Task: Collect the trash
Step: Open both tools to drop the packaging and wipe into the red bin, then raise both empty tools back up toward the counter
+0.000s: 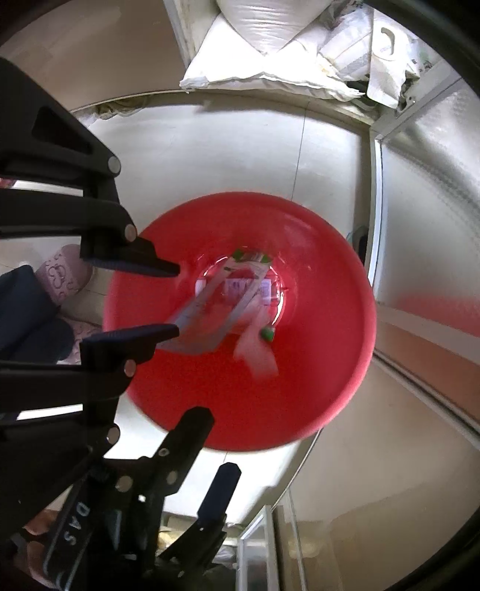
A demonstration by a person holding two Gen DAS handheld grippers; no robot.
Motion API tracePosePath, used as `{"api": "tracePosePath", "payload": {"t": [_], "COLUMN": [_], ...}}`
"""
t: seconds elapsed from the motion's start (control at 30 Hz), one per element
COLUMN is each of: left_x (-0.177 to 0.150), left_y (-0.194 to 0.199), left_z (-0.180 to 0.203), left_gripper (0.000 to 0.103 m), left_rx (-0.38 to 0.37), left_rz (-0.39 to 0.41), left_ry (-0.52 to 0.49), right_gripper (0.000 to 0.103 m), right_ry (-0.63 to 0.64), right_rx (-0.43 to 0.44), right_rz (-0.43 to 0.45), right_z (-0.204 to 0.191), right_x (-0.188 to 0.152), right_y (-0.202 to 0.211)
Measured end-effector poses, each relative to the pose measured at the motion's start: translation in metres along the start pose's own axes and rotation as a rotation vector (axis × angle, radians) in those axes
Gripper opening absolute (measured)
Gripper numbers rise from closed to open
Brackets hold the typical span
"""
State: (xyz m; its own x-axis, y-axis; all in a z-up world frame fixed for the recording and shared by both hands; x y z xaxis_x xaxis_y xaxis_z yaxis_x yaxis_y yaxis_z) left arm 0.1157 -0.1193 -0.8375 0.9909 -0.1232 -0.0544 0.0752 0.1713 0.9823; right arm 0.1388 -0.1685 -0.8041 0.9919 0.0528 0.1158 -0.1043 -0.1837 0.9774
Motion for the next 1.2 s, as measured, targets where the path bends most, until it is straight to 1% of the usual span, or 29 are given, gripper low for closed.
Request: {"api": "tracePosePath", "payload": {"t": [0.07,0.1,0.17,0.23,0.27,0.3,0.37,0.4,0.47,0.5,0.53,0.57,0.6,0.63,0.7,0.73,0.77,0.8,0.83,0.87,0.93,0.97,1.0,1.1,1.13,1.17,1.2], "left_x": [-0.003,-0.005,-0.008,-0.011,-0.013,-0.014,-0.019,-0.021,-0.026,-0.03,-0.035,-0.038,-0.043,-0.049,-0.06,-0.066,-0.071,-0.079,-0.084,-0.089,-0.097,-0.101,-0.103,-0.109,-0.11,-0.11,-0.11], "left_y": [0.017,0.029,0.054,0.084,0.105,0.118,0.156,0.177,0.219,0.246,0.274,0.292,0.32,0.35,0.401,0.43,0.449,0.478,0.498,0.515,0.549,0.566,0.576,0.611,0.622,0.631,0.639], "left_z": [0.005,0.008,0.011,0.012,0.013,0.013,0.014,0.015,0.016,0.019,0.021,0.023,0.025,0.027,0.03,0.033,0.037,0.04,0.043,0.046,0.052,0.054,0.057,0.067,0.069,0.072,0.076], "left_gripper": [0.024,0.026,0.033,0.048,0.051,0.052,0.052,0.053,0.063,0.071,0.077,0.079,0.083,0.085,0.085,0.088,0.092,0.097,0.103,0.103,0.103,0.103,0.103,0.103,0.103,0.103,0.103], "left_rx": [-0.006,-0.005,0.002,0.015,0.013,0.01,-0.004,-0.004,0.003,0.005,0.009,0.012,0.013,0.016,0.005,-0.001,-0.001,0.005,0.012,0.013,0.004,0.004,0.007,0.016,0.011,0.005,0.001], "left_rz": [0.01,0.018,0.03,0.052,0.065,0.073,0.093,0.106,0.139,0.168,0.198,0.217,0.243,0.263,0.309,0.336,0.357,0.39,0.416,0.443,0.494,0.516,0.531,0.59,0.605,0.62,0.639], "left_ry": [-0.024,-0.033,-0.041,-0.041,-0.035,-0.028,-0.008,0.001,0.012,0.018,0.023,0.025,0.026,0.023,0.019,0.02,0.021,0.023,0.026,0.031,0.043,0.047,0.048,0.037,0.036,0.038,0.037], "right_gripper": [0.067,0.067,0.068,0.068,0.07,0.072,0.073,0.073,0.073,0.073,0.073,0.073,0.073,0.076,0.083,0.088,0.091,0.093,0.095,0.095,0.095,0.096,0.097,0.098,0.099,0.103,0.102], "right_ry": [0.01,0.013,0.01,0.001,-0.002,-0.004,-0.002,0.002,0.013,0.013,0.011,0.005,0.001,-0.001,0.012,0.015,0.014,0.009,0.004,0.0,-0.012,-0.025,-0.031,0.0,0.017,0.039,0.053], "right_rx": [-0.008,-0.008,-0.024,-0.042,-0.047,-0.051,-0.05,-0.05,-0.053,-0.053,-0.05,-0.052,-0.057,-0.063,-0.077,-0.086,-0.088,-0.088,-0.089,-0.087,-0.093,-0.099,-0.098,-0.095,-0.095,-0.091,-0.09], "right_rz": [0.015,0.033,0.059,0.078,0.084,0.092,0.122,0.135,0.159,0.171,0.179,0.196,0.211,0.23,0.277,0.302,0.33,0.356,0.375,0.4,0.445,0.482,0.507,0.543,0.556,0.578,0.594], "right_z": [-0.003,-0.004,-0.008,-0.01,-0.011,-0.014,-0.022,-0.026,-0.035,-0.041,-0.048,-0.055,-0.06,-0.066,-0.078,-0.082,-0.088,-0.092,-0.094,-0.097,-0.1,-0.1,-0.101,-0.107,-0.111,-0.116,-0.12], "right_x": [-0.001,-0.002,-0.003,-0.005,-0.006,-0.006,-0.008,-0.008,-0.01,-0.01,-0.01,-0.011,-0.012,-0.013,-0.015,-0.017,-0.019,-0.021,-0.023,-0.026,-0.028,-0.031,-0.032,-0.033,-0.032,-0.031,-0.03], "right_y": [0.016,0.028,0.053,0.081,0.094,0.11,0.145,0.161,0.2,0.225,0.243,0.272,0.293,0.318,0.374,0.399,0.425,0.451,0.47,0.493,0.524,0.541,0.555,0.582,0.589,0.6,0.603]}}
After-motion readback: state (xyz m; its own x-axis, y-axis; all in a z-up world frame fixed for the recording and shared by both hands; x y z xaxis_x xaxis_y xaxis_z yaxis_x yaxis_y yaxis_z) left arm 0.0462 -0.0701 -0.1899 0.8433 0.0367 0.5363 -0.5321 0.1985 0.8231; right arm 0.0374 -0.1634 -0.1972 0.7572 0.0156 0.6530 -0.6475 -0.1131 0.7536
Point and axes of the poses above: each gripper's, at about its wrist camera, not at the fingertips, and y roughly against the way its jaws point, z to its right, x to its top, the point moved 3 cm from there along -y, roughly the way its jaws point, and after that the axes turned 2 degrees about y, right-handed, at the moved point
